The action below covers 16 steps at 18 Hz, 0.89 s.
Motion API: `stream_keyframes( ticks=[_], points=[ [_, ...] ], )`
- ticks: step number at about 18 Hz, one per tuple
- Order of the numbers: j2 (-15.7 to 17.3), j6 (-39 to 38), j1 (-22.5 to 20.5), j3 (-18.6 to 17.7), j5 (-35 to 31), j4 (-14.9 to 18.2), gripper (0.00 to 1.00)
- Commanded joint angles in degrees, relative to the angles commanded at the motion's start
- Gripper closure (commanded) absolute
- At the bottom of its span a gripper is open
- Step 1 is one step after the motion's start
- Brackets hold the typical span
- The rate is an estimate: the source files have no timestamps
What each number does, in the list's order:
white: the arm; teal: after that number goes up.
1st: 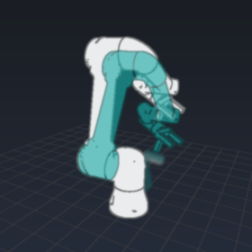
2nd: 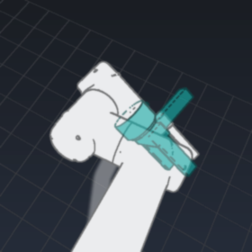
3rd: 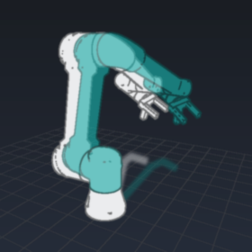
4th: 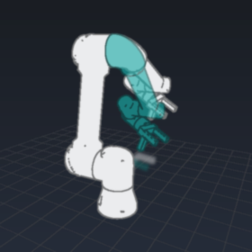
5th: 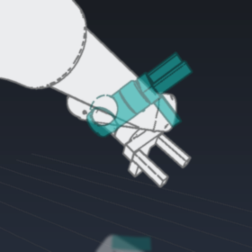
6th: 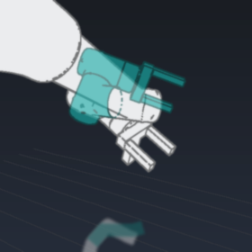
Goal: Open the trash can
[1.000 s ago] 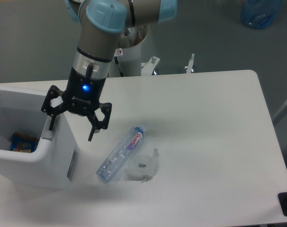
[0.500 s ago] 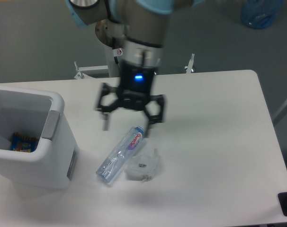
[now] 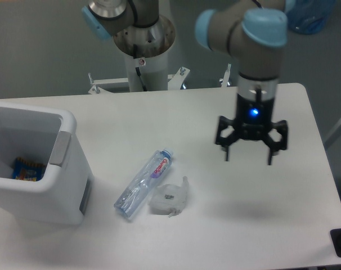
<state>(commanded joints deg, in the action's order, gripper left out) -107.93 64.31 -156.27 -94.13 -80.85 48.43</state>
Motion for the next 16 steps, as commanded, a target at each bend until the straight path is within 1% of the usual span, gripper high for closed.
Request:
stream_keyframes(
  ticks=[3, 6, 11, 16],
  points=[
    [0.0, 4.0, 0.3, -1.6, -1.6, -0.1, 0.0],
    [-0.1, 6.9, 0.3, -2.6, -1.8, -0.2, 0.0],
    [-0.1, 7.8, 0.6, -4.4, -5.9, -0.2, 0.0],
    [-0.2, 8.0, 0.6, -4.7, -6.0, -0.2, 0.0]
  ],
)
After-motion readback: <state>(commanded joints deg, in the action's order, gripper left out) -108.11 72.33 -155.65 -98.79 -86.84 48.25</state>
